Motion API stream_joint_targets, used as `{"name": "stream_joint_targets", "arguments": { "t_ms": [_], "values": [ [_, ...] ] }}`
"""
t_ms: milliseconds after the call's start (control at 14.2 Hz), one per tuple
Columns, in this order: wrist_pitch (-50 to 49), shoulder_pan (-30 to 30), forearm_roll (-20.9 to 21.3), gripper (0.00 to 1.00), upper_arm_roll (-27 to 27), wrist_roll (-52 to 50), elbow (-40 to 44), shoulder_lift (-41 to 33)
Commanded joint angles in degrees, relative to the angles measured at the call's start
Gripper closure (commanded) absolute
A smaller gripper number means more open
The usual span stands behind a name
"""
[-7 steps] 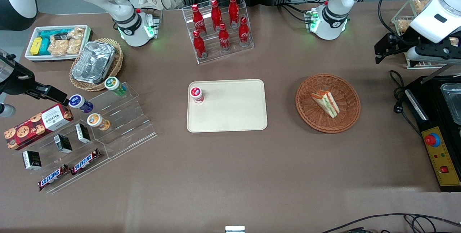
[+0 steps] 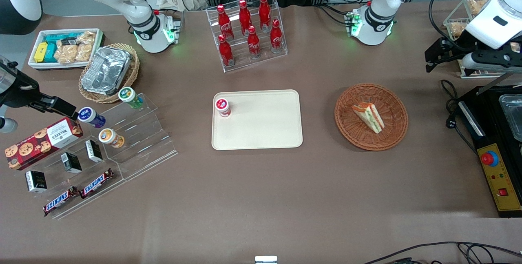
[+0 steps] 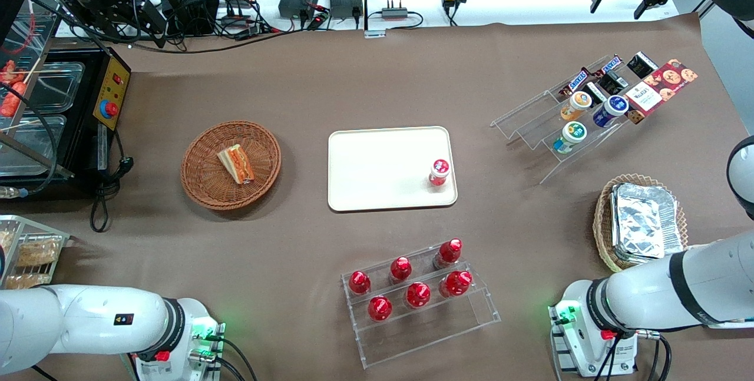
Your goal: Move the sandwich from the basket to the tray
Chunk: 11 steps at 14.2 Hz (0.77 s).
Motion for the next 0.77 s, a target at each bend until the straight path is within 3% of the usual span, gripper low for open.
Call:
{"name": "stream_joint_targets", "arguments": {
  "t_ms": [0,211,563,704],
  "values": [
    [2.2,-1.9,0.1,0.0,0.0,-7.8,-0.1,0.3],
    [4.5,-1.7,-2.6,0.0,0.0,-14.9,-0.2,0.7],
    [6.5,-4.7,-1.9,0.0,0.0,-40.8,-0.4,3.6],
    [6.6,-5.2,-1.9,0.0,0.0,-44.7,-1.5,4.1]
  ]
}}
